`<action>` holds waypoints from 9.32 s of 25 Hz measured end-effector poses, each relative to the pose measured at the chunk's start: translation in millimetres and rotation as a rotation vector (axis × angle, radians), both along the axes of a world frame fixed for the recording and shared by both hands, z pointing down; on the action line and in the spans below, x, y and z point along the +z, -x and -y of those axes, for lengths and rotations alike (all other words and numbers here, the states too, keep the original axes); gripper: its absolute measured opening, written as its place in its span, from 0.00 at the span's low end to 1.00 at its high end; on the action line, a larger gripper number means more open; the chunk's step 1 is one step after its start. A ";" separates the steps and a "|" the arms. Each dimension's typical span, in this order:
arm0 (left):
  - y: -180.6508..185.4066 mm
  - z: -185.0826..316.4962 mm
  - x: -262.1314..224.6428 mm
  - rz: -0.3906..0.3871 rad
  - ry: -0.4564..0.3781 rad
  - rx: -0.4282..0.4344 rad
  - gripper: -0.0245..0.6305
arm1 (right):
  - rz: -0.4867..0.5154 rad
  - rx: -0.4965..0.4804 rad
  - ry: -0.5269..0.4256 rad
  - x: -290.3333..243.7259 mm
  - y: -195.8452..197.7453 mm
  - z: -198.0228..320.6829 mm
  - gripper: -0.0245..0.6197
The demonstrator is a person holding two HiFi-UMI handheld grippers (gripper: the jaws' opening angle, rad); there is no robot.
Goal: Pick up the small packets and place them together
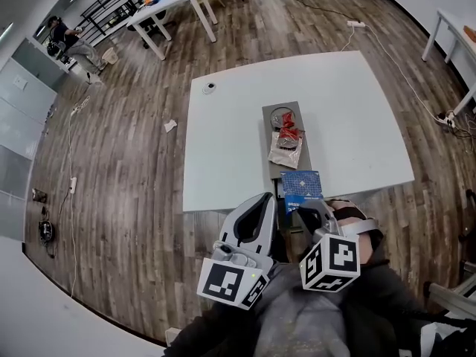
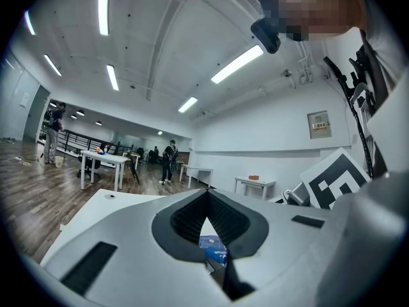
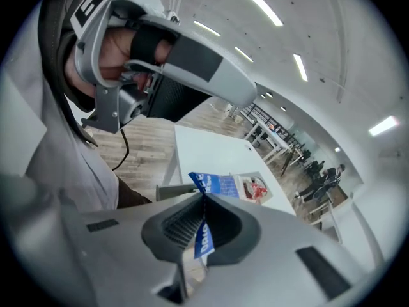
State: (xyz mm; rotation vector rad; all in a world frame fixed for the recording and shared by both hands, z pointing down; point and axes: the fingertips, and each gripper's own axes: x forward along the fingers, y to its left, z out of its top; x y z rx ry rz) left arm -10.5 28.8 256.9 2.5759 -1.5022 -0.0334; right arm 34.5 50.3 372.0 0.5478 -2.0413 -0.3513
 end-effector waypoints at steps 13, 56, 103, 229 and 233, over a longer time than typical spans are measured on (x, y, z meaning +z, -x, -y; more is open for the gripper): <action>30.4 81.6 6.8 -0.017 0.038 -0.033 0.04 | -0.036 0.016 -0.079 -19.3 17.9 102.7 0.06; 58.1 112.6 34.8 -0.078 0.116 -0.031 0.04 | -0.078 0.037 0.067 19.6 34.2 124.9 0.25; 74.7 60.2 66.3 -0.035 0.180 -0.025 0.04 | -0.113 0.058 0.259 107.9 38.6 42.2 0.05; -23.4 30.8 -14.1 0.068 -0.032 0.055 0.04 | 1.052 0.316 -0.017 -107.6 -13.9 53.4 0.05; -27.5 34.0 -10.1 0.067 -0.024 0.061 0.04 | 1.058 0.321 -0.009 -104.2 -16.7 56.8 0.05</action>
